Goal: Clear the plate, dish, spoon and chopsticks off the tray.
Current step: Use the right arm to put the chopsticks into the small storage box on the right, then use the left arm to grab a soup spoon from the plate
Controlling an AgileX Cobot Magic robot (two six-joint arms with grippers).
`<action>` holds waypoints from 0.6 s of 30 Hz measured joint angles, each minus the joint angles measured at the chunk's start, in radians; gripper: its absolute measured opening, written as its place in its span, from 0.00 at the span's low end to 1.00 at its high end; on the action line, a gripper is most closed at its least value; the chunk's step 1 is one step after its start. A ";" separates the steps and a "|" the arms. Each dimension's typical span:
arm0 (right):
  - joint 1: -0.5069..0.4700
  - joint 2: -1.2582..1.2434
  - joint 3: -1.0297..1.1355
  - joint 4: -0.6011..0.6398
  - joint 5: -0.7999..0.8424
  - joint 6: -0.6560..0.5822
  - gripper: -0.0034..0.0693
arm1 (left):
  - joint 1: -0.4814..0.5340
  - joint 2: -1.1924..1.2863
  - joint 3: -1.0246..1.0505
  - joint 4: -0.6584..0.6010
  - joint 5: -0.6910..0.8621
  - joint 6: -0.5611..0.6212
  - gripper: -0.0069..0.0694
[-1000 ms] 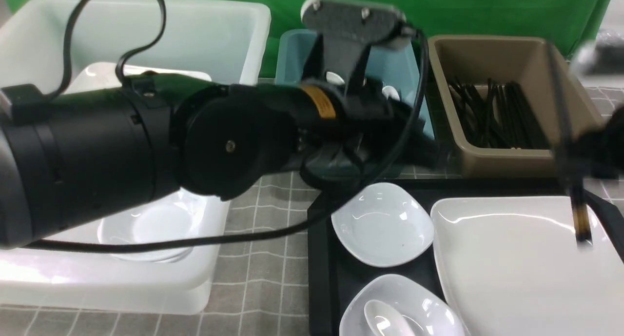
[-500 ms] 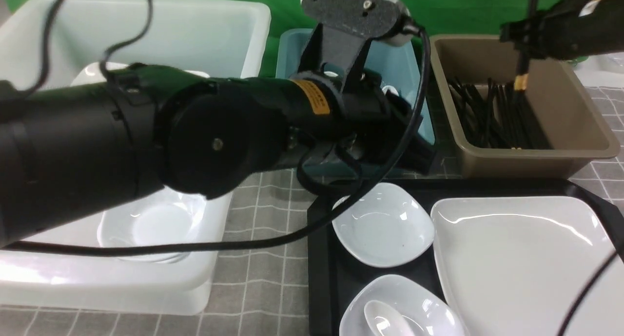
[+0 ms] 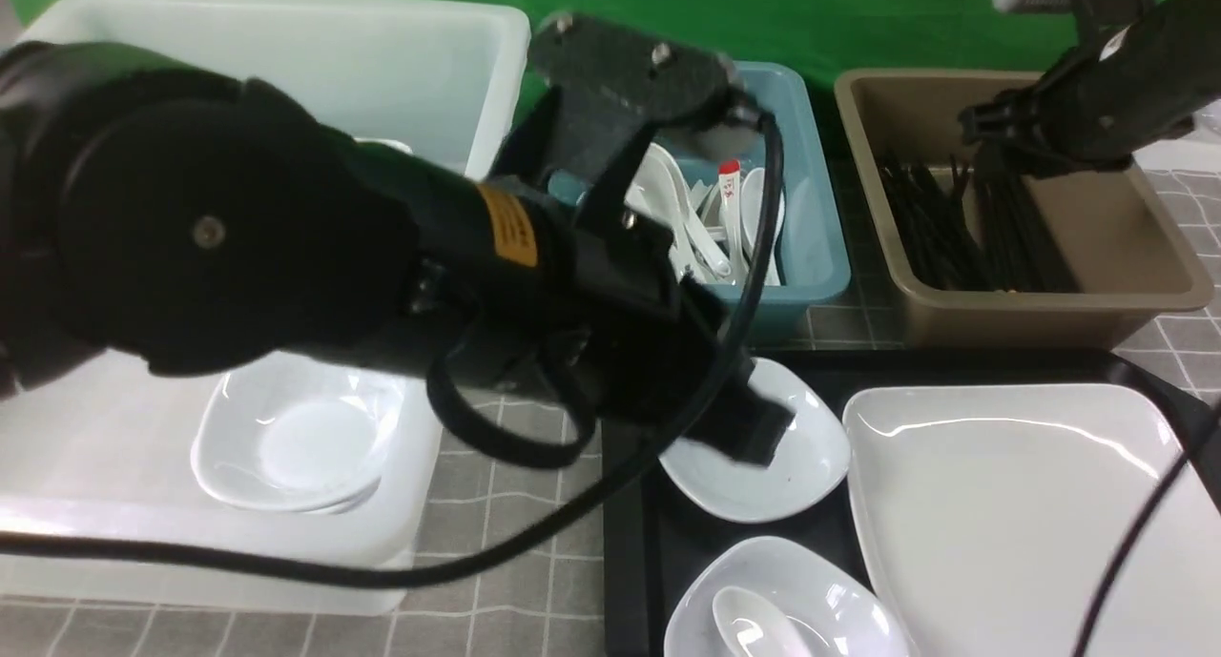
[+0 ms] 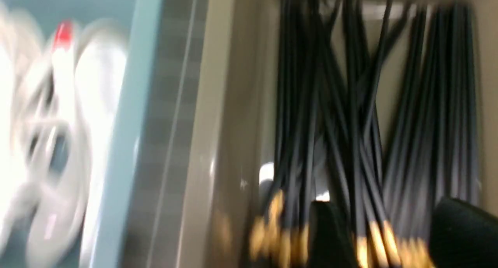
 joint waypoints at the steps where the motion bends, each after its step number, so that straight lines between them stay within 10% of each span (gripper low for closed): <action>1: 0.000 -0.048 -0.003 0.017 0.089 -0.043 0.43 | 0.000 0.001 0.000 0.000 0.032 -0.002 0.09; 5: 0.000 -0.181 0.002 0.104 0.399 -0.144 0.13 | 0.000 0.006 0.000 0.032 0.116 -0.071 0.09; 18: 0.156 -0.553 0.481 0.165 0.428 -0.249 0.23 | 0.000 0.012 0.000 0.045 0.158 0.029 0.09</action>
